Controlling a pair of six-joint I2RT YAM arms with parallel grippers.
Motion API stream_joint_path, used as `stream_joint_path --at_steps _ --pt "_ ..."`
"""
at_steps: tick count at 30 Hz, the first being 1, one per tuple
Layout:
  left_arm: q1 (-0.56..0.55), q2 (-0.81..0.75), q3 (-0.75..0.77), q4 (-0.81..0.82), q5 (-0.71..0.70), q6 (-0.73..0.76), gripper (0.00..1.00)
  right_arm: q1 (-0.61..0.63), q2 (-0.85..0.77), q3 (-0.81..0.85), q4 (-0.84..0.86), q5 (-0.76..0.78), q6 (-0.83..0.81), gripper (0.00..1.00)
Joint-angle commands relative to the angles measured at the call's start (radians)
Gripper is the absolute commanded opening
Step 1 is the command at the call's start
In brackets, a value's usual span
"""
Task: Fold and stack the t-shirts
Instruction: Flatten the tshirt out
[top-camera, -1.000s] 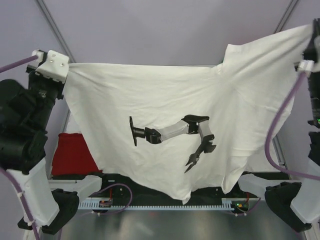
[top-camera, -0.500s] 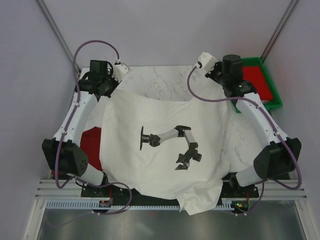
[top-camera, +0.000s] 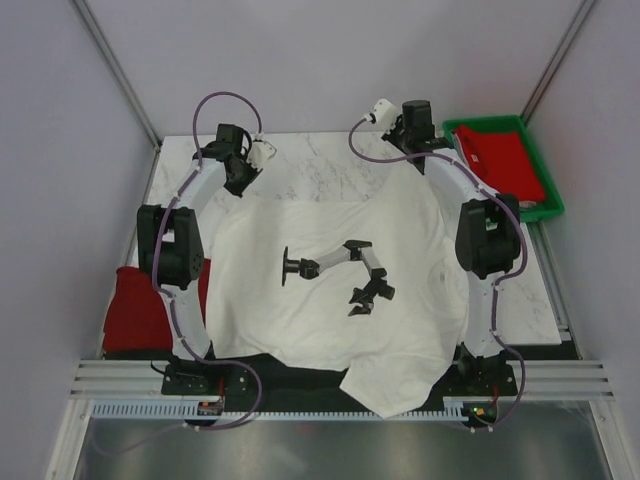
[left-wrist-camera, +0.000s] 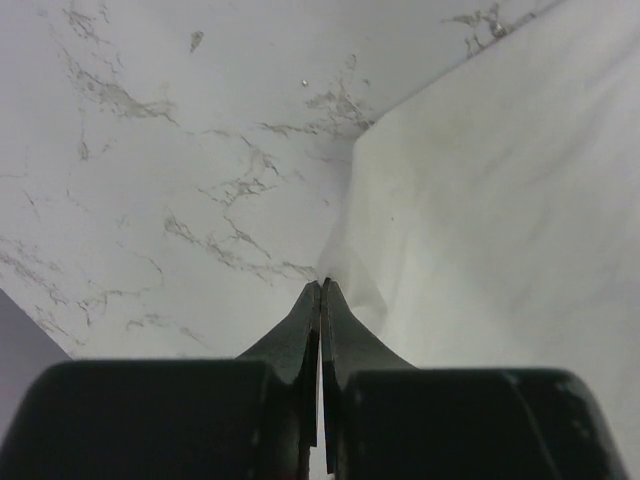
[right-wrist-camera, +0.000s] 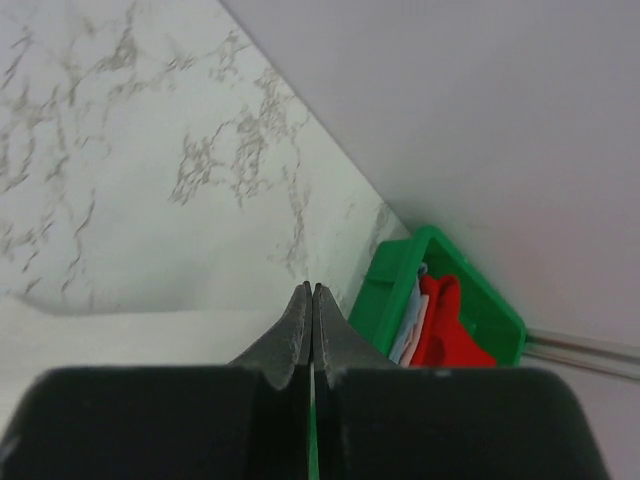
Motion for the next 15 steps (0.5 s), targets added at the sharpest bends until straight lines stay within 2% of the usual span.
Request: stream_joint_path --at_steps 1,9,15 --pt "0.024 0.060 0.123 0.058 -0.004 -0.042 0.02 -0.011 0.116 0.185 0.064 0.058 0.006 0.00" --pt "0.047 0.194 0.328 0.058 -0.075 -0.077 0.02 -0.035 0.363 0.522 0.079 0.090 0.023 0.00" --pt "0.058 0.279 0.451 0.058 -0.106 -0.099 0.02 -0.038 0.434 0.579 0.203 0.090 -0.049 0.00"
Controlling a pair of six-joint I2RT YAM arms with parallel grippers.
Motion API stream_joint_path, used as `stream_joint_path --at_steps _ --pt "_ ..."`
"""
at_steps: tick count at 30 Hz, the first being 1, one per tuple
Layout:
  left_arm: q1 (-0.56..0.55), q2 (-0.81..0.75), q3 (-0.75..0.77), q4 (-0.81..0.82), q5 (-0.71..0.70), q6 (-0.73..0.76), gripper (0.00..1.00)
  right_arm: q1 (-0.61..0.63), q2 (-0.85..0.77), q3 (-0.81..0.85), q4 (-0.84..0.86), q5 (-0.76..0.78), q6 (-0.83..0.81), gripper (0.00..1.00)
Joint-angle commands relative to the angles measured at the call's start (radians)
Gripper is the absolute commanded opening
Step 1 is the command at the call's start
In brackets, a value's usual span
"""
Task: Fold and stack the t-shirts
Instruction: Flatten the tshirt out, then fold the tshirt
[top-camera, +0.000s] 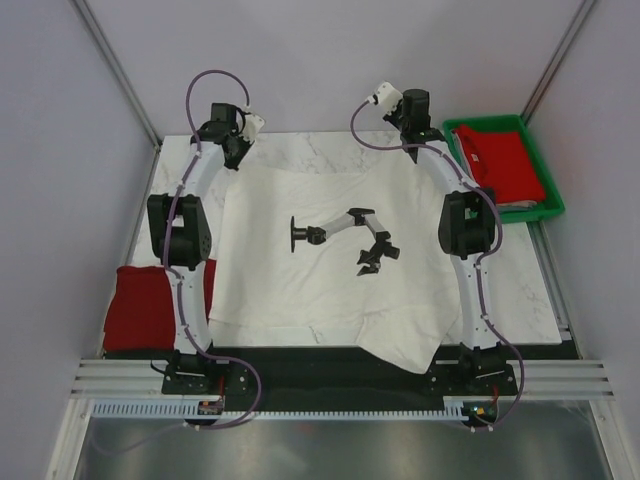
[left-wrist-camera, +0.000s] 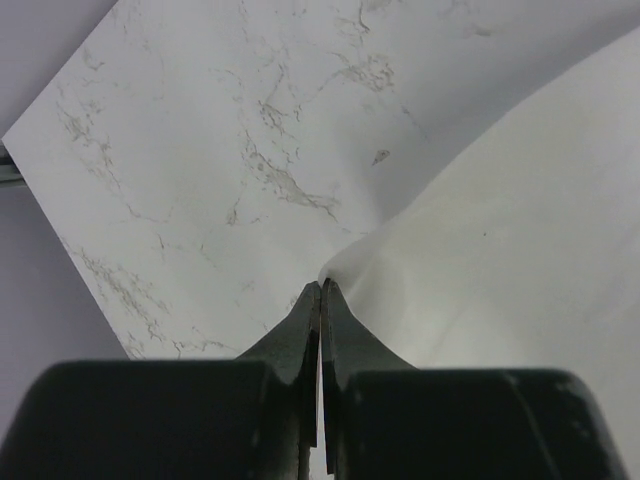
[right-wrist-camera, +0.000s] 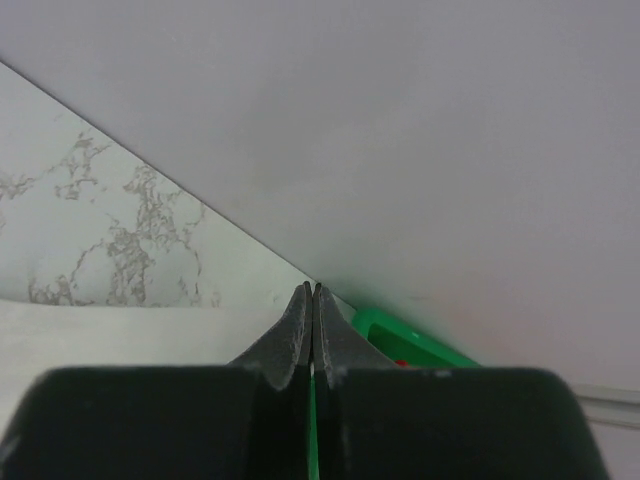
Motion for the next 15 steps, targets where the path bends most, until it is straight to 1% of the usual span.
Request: stream_joint_path --at_steps 1,5,8,11,13,15 --pt "0.006 0.037 0.081 0.031 -0.037 -0.034 0.02 -0.006 0.026 0.064 0.126 0.026 -0.048 0.00" --pt "0.006 0.072 0.143 0.036 -0.050 -0.032 0.02 -0.021 0.069 0.133 0.175 0.018 -0.033 0.00" --pt "0.006 0.093 0.196 0.045 -0.067 -0.029 0.02 -0.026 0.078 0.136 0.196 0.010 -0.035 0.00" --pt "0.007 0.107 0.231 0.059 -0.069 -0.029 0.02 -0.024 0.068 0.107 0.192 0.015 -0.035 0.00" --pt "0.007 0.103 0.226 0.059 -0.063 -0.022 0.02 -0.026 0.028 0.071 0.184 0.023 -0.035 0.00" --pt "0.007 0.087 0.200 0.059 -0.052 -0.014 0.02 -0.024 -0.033 -0.011 0.164 0.032 -0.032 0.00"
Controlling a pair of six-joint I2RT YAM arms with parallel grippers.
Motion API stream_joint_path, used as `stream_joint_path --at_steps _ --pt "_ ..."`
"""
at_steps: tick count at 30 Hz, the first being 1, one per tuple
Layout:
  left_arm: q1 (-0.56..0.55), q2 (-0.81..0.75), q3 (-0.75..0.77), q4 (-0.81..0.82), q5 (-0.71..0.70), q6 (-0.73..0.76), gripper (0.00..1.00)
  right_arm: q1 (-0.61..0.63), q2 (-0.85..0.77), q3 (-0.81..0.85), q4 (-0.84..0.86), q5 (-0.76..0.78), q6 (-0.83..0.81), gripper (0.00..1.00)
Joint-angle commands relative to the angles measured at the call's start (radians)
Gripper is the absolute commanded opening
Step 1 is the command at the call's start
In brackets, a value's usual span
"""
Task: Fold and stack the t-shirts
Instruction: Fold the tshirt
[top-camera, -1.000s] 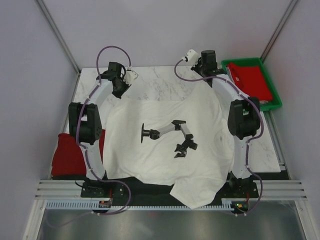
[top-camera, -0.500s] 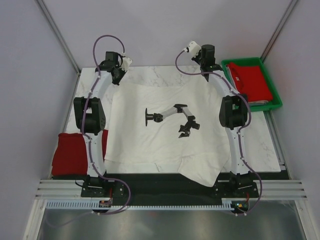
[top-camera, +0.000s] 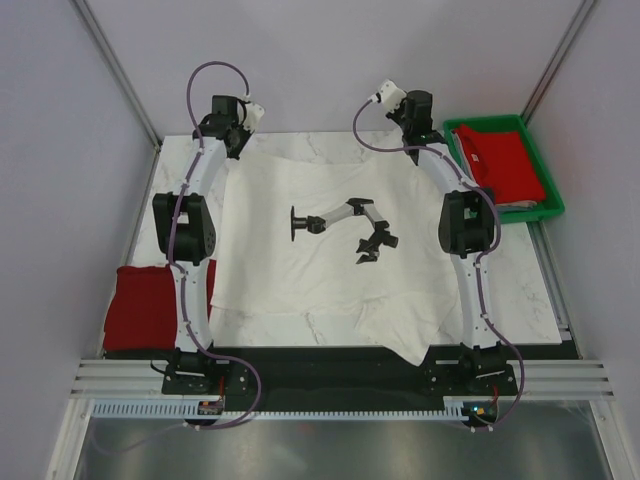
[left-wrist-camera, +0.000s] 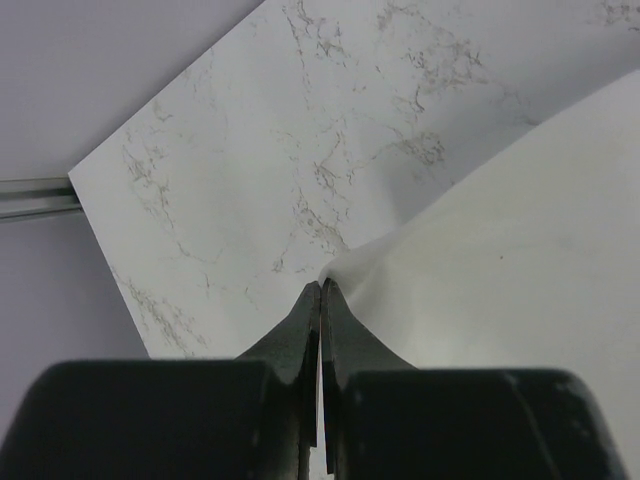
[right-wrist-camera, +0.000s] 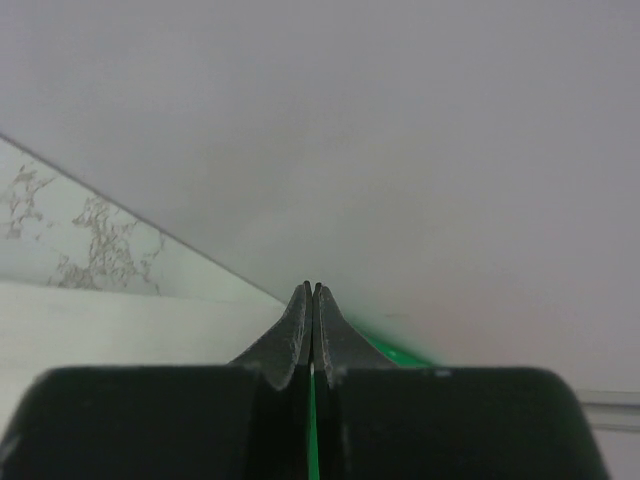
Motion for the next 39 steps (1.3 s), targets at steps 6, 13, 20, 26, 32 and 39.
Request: stream_joint_path --at_steps 6,13,20,26,32,39 --pt "0.007 -0.120 -0.157 0.039 0.054 0.014 0.02 -0.003 -0.263 -0.300 -0.010 -0.006 -0.056 0.00" --pt "0.034 -0.164 -0.188 0.040 0.084 0.005 0.02 -0.005 -0.376 -0.411 -0.072 0.003 -0.052 0.00" --pt "0.047 -0.184 -0.189 0.042 0.100 0.018 0.02 -0.003 -0.470 -0.526 -0.089 0.010 -0.044 0.00" --pt "0.057 -0.192 -0.192 0.043 0.130 0.017 0.02 -0.011 -0.522 -0.589 -0.110 0.013 -0.029 0.00" --pt "0.068 -0.221 -0.227 0.046 0.140 0.002 0.02 -0.023 -0.612 -0.681 -0.130 0.007 0.002 0.00" --pt "0.079 -0.273 -0.321 0.054 0.154 -0.008 0.02 -0.021 -0.698 -0.802 -0.142 -0.001 0.033 0.00"
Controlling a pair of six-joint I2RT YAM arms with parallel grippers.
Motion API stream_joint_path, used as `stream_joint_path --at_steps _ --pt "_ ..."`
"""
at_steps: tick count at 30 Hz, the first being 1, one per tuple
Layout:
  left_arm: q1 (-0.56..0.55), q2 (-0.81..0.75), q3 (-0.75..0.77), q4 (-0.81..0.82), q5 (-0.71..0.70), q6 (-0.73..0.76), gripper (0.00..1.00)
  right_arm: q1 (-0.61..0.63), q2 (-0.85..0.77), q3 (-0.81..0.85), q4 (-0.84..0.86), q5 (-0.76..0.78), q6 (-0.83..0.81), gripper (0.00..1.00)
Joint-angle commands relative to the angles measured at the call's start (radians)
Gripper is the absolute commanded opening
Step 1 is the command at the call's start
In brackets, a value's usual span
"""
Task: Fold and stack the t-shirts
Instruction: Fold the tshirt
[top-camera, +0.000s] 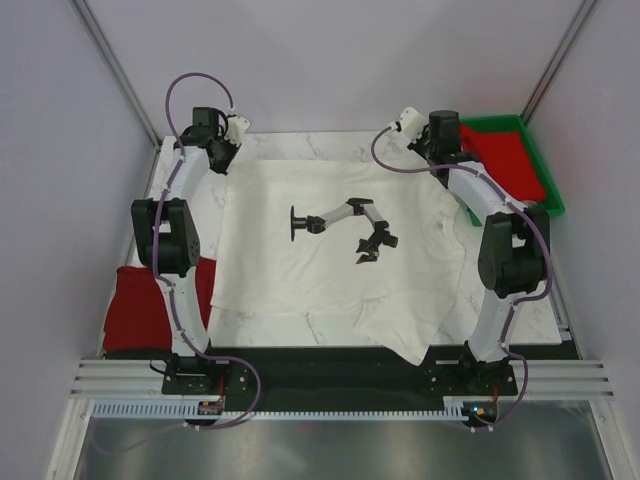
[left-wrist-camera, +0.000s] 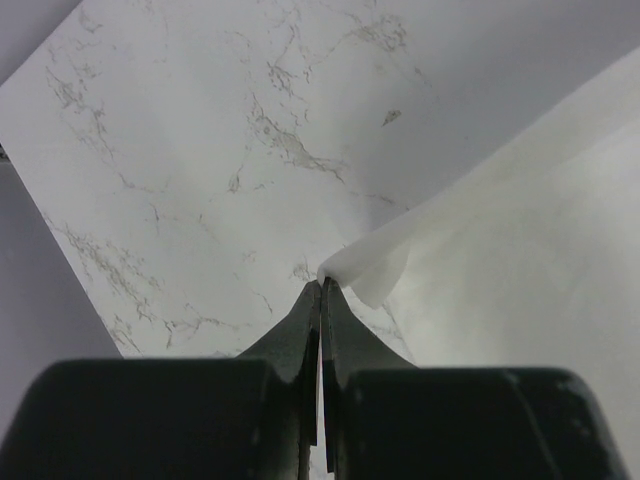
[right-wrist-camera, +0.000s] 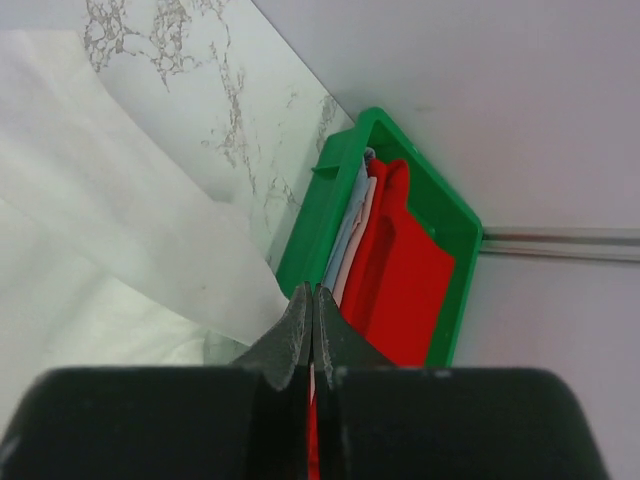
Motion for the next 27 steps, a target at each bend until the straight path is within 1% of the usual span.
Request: stream_joint_path --at_steps 1,6,16,27 --pt "0.010 -0.096 -0.049 0.029 0.022 -0.009 0.02 -0.003 -0.084 -0.052 0.000 -0.005 0.038 0.00" --pt "0.013 -0.149 -0.143 0.055 0.031 -0.003 0.02 -0.001 -0.153 -0.114 -0.028 -0.019 0.060 0.00" --pt "0.016 -0.195 -0.226 0.069 0.039 -0.008 0.02 0.006 -0.311 -0.325 -0.074 -0.047 0.092 0.00" --pt "0.016 -0.225 -0.338 0.095 0.034 -0.005 0.02 0.013 -0.415 -0.463 -0.122 -0.080 0.147 0.00"
